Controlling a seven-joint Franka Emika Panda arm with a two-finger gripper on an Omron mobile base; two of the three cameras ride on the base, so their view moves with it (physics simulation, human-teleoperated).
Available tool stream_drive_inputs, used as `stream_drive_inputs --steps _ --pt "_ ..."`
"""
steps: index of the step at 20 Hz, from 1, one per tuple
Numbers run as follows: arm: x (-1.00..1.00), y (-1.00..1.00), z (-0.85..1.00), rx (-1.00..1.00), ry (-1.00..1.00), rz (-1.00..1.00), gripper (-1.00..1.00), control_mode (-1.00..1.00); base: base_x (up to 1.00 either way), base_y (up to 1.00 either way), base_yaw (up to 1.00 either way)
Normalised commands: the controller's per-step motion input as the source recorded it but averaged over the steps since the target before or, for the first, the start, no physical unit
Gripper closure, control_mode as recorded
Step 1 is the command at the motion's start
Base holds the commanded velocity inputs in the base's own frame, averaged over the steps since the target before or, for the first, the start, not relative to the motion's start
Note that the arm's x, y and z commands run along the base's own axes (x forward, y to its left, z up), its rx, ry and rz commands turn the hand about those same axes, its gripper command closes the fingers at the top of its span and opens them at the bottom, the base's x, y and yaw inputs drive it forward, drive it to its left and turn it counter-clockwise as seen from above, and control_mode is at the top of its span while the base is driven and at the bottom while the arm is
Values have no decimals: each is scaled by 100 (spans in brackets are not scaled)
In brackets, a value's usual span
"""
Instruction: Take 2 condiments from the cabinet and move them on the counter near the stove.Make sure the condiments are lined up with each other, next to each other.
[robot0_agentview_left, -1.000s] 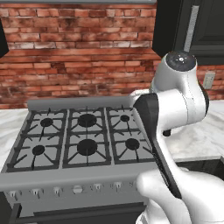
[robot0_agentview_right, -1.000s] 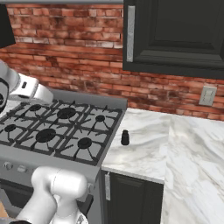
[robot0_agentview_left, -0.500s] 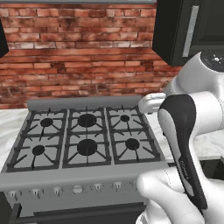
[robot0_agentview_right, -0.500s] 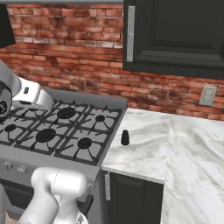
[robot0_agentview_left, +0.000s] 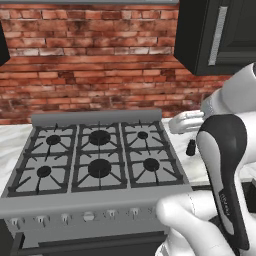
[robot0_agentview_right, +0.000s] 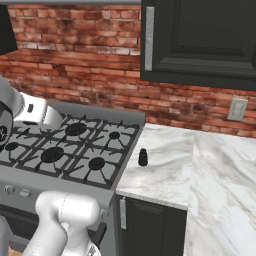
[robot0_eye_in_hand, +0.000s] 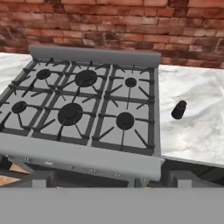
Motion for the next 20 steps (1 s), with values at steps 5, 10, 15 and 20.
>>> stream_drive_inputs --steps 5,10,15,20 --pt "-37 -21 0 0 -28 -1 -100 -100 0 0 0" --pt "-19 -23 1 0 -20 0 -100 -100 0 0 0" --pt "-15 -19 15 3 -5 0 -100 -100 0 0 0" --pt "-11 -15 1 0 -4 0 -100 -100 0 0 0"
